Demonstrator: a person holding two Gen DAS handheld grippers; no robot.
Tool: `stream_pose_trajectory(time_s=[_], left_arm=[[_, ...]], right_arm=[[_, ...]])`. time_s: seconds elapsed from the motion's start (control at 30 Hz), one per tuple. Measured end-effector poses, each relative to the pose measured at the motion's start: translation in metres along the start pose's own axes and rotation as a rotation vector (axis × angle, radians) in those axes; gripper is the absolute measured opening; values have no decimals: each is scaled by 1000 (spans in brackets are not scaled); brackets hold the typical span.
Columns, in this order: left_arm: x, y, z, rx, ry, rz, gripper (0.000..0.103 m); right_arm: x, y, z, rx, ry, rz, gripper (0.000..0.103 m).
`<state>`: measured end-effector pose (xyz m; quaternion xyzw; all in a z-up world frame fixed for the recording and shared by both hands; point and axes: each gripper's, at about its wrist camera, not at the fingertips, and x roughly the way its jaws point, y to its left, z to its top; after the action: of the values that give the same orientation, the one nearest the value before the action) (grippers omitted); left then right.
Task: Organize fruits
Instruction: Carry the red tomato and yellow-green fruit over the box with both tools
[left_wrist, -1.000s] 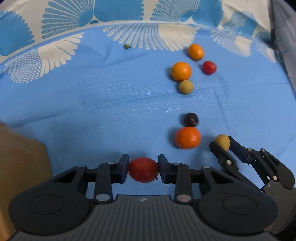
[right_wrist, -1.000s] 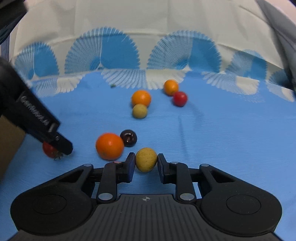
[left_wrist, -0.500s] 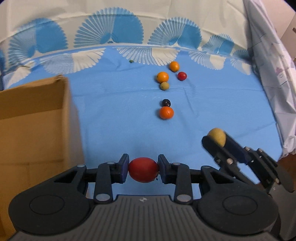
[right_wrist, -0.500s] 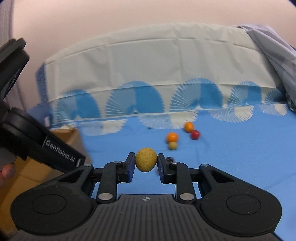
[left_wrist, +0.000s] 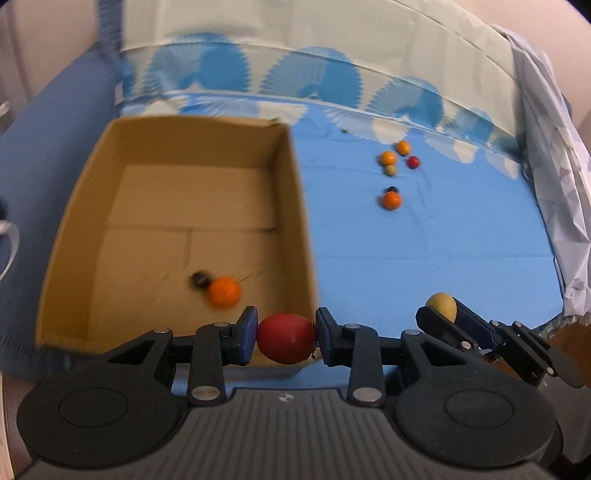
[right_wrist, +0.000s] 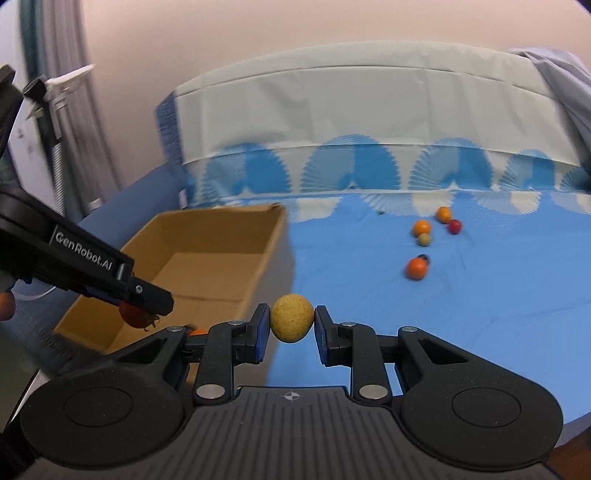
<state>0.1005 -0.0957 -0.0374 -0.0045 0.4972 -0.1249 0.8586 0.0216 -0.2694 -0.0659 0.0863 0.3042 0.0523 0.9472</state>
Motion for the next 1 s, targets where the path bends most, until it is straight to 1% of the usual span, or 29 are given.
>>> stream_pose_trajectory(time_s=[0.13, 0.2, 0.33, 0.47, 0.63, 0.83, 0.93, 1.0], left_arm=[[-23, 34, -25, -49, -11, 14, 38], [-33, 47, -36, -77, -16, 21, 38], [-47, 66, -54, -109, -26, 37, 38], [-57, 79, -66, -132, -37, 35, 38], [-63, 87, -73, -156, -52, 21, 38], [-68, 88, -71, -160, -77, -15, 38], [-70, 87, -70, -163, -88, -9, 38], [-72, 88, -70, -178, -84, -6, 38]], right_arm=[[-9, 31, -9, -39, 43, 42, 27], [-14, 45, -13, -49, 48, 56, 27], [-26, 70, -22, -80, 56, 85, 27], [-36, 86, -26, -112, 61, 96, 27], [-44, 94, -26, -133, 54, 84, 27], [-47, 103, -21, -158, 42, 65, 27], [-47, 105, -19, -166, 41, 69, 27], [-48, 106, -17, -168, 36, 89, 27]])
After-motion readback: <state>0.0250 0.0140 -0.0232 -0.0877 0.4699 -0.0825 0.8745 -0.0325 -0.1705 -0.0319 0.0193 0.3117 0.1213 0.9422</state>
